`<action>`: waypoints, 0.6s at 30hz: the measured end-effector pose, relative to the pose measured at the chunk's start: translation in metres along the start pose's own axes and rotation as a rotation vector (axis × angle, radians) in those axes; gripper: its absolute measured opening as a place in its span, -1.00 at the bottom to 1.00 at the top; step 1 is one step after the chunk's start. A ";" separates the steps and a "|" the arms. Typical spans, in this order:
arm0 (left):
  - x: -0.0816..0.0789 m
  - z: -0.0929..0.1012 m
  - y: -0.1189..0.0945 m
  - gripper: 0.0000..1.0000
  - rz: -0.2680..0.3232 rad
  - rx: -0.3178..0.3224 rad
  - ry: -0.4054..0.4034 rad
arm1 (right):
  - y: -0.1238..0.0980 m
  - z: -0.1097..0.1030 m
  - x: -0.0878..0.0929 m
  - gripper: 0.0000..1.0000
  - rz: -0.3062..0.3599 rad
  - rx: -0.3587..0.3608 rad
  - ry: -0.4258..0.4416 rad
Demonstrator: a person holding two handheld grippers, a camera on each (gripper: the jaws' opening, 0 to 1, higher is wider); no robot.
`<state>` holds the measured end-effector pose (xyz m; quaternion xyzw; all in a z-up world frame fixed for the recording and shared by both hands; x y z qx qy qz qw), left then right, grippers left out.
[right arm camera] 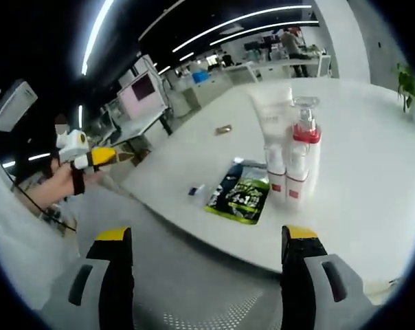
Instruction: Arrange the skincare products in the storage area until every visible bottle or jar stands upright without overlapping.
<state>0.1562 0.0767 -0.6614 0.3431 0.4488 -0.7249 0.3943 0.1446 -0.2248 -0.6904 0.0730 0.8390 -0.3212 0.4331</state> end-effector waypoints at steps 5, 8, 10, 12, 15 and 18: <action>0.006 0.005 0.000 0.70 -0.016 0.015 -0.010 | -0.001 0.007 -0.005 0.77 0.021 0.009 0.018; 0.009 0.010 0.002 0.66 -0.035 0.016 0.005 | 0.001 0.008 -0.006 0.77 0.006 0.005 0.013; 0.011 0.011 0.003 0.64 -0.046 0.020 0.017 | 0.001 0.004 -0.005 0.78 0.004 0.003 0.001; 0.013 0.010 0.004 0.63 -0.057 0.022 0.006 | 0.000 0.000 -0.002 0.79 -0.008 -0.003 -0.032; 0.016 0.010 0.004 0.62 -0.069 0.021 -0.012 | -0.003 -0.002 0.002 0.80 -0.019 0.004 -0.079; 0.020 0.009 0.004 0.57 -0.081 0.024 -0.030 | -0.009 -0.009 0.005 0.82 -0.003 -0.001 -0.075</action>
Point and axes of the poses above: the point that each gripper's makers call its tool centre point, and the gripper's own axes: y roughly forward along the fingers, z roughly to its right, x roughly out of its underside, the point moved 4 cm from there along -y, roughly backward along the fingers, and after that the axes turned 7 degrees about -x, right-handed, at the moved point
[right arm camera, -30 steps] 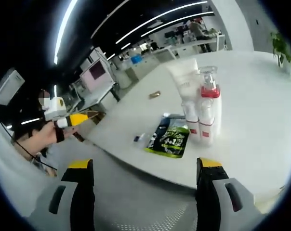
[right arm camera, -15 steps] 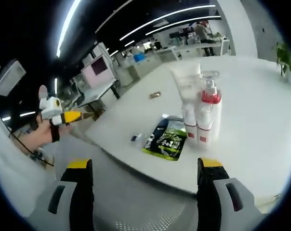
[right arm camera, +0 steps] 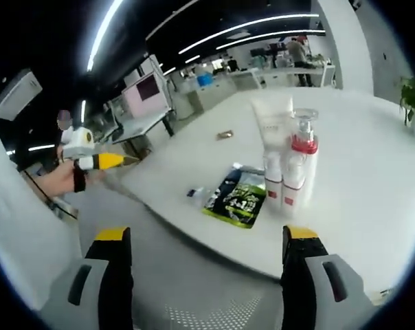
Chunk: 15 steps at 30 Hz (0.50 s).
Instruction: Arrange the skincare products in the storage area until every visible bottle or jar stands upright without overlapping.
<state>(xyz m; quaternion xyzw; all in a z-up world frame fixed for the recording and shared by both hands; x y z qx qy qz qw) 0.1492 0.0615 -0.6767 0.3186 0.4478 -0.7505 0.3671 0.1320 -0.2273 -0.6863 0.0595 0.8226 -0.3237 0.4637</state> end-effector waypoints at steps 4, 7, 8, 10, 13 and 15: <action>0.001 -0.003 0.002 0.54 -0.014 -0.001 -0.009 | -0.002 0.002 -0.004 0.82 0.040 -0.004 0.035; 0.003 -0.003 0.004 0.54 -0.034 -0.004 -0.015 | 0.000 0.010 -0.005 0.80 0.032 0.010 0.052; 0.003 -0.003 0.004 0.54 -0.036 -0.006 -0.016 | 0.001 0.012 -0.005 0.80 0.029 0.012 0.056; 0.002 -0.006 0.006 0.54 -0.042 -0.010 -0.015 | 0.003 0.014 -0.006 0.80 0.025 0.013 0.058; -0.001 -0.008 0.010 0.58 -0.072 -0.045 0.038 | 0.005 0.015 -0.006 0.79 0.007 0.020 0.056; -0.006 -0.005 0.017 0.61 -0.073 -0.044 0.091 | 0.006 0.016 -0.007 0.78 0.008 0.024 0.055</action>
Point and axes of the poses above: the point that each gripper's makers call its tool centre point, and the gripper's own axes: y roughly forward along the fingers, z roughly to its right, x roughly out of its underside, the point moved 4 cm from there along -y, roughly backward along the fingers, and after that the axes turned 7 degrees about -x, right-handed, at the moved point
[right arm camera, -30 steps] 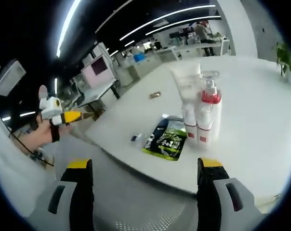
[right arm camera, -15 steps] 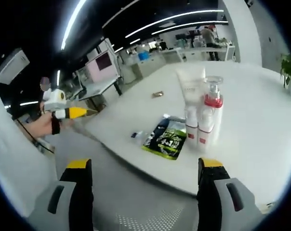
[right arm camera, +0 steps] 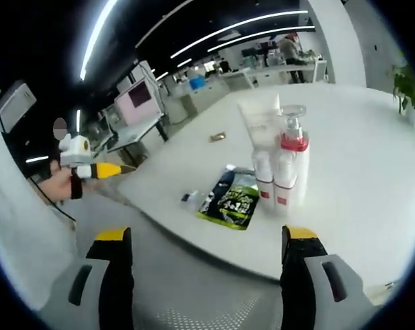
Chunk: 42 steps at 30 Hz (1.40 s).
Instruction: Arrange the skincare products in the storage area until every visible bottle or jar stands upright without overlapping.
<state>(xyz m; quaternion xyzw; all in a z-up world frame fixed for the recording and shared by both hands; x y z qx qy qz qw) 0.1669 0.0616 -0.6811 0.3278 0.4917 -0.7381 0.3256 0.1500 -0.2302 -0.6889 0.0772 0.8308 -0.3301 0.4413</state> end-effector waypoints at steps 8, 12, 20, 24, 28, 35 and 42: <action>-0.017 -0.001 0.041 0.67 -0.064 0.003 0.103 | 0.004 0.005 0.003 0.78 -0.030 0.011 -0.015; -0.020 -0.009 0.064 0.69 -0.161 -0.033 0.113 | 0.002 0.009 0.000 0.77 -0.004 0.004 0.051; -0.029 -0.022 0.099 0.72 -0.289 -0.111 0.092 | 0.002 0.012 -0.001 0.74 -0.008 -0.010 0.136; -0.037 -0.027 0.118 0.73 -0.356 -0.163 0.086 | 0.004 0.012 -0.001 0.75 -0.014 -0.003 0.154; -0.048 -0.034 0.144 0.76 -0.386 -0.202 0.067 | 0.004 0.012 0.001 0.75 -0.032 -0.001 0.148; -0.063 -0.055 0.187 0.78 -0.427 -0.258 0.014 | 0.006 0.012 0.003 0.76 -0.054 0.024 0.134; -0.068 -0.077 0.223 0.88 -0.456 -0.444 -0.103 | 0.006 0.015 0.004 0.76 -0.057 0.034 0.131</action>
Point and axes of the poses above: the point that each gripper's makers call its tool centre point, and the gripper's own axes: y roughly forward along the fingers, z roughly to its right, x roughly out of its underside, the point moved 4 cm from there along -y, roughly backward along the fingers, and after that the axes turned 7 degrees about -x, right-handed, at the moved point
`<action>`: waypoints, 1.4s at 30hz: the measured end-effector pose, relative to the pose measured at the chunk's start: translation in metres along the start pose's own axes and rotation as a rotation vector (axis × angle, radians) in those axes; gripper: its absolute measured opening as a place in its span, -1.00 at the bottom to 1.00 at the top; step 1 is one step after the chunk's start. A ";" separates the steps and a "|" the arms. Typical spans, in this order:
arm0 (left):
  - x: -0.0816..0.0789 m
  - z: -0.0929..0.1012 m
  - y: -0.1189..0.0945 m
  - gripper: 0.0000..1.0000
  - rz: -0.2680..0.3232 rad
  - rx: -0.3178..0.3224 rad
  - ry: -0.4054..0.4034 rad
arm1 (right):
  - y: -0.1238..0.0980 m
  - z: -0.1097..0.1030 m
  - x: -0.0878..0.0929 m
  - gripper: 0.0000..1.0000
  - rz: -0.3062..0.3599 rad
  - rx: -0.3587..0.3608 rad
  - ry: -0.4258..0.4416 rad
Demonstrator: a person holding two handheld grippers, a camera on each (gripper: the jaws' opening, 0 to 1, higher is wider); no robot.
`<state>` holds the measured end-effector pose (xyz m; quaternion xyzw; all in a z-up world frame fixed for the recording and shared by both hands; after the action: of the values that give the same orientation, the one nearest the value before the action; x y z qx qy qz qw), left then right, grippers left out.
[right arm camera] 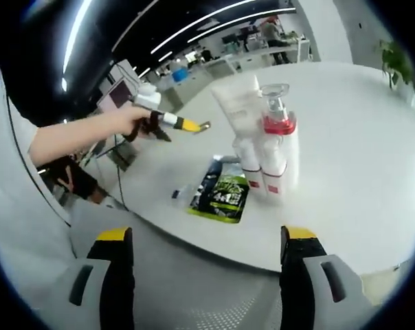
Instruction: Arrange the skincare products in the storage area until every visible bottle or jar stands upright without overlapping.
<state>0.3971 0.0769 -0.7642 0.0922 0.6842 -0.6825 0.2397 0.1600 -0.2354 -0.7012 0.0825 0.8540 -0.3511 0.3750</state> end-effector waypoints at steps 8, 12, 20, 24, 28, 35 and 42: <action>-0.025 -0.001 0.030 0.81 -0.003 -0.086 -0.140 | -0.002 0.004 -0.002 0.76 0.028 0.009 0.036; -0.029 0.006 0.036 0.77 -0.004 -0.101 -0.215 | -0.003 0.006 -0.003 0.76 0.034 0.011 0.048; -0.036 0.013 0.040 0.66 0.002 -0.150 -0.223 | -0.002 0.007 -0.003 0.75 0.035 0.010 0.066; -0.044 0.007 0.048 0.63 0.007 -0.170 -0.215 | -0.002 0.007 -0.002 0.75 0.035 0.011 0.073; -0.047 0.005 0.050 0.52 0.017 -0.219 -0.214 | -0.002 0.008 -0.002 0.75 0.034 0.011 0.080; -0.051 -0.004 0.059 0.31 0.016 -0.283 -0.174 | -0.001 0.008 -0.002 0.75 0.031 0.013 0.087; -0.054 -0.003 0.055 0.16 0.044 -0.265 -0.137 | 0.000 0.009 -0.002 0.75 0.031 0.015 0.092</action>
<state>0.4681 0.0938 -0.7891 0.0278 0.7483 -0.5854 0.3108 0.1665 -0.2414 -0.7040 0.1144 0.8663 -0.3476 0.3400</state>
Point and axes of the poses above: the point that each gripper's makers call its tool centre point, and the gripper's own axes: y roughly forward along the fingers, z roughly to its right, x roughly out of its underside, the point moved 4 cm from there along -y, roughly backward along the fingers, and after that the axes turned 7 degrees about -x, right-handed, at the moved point
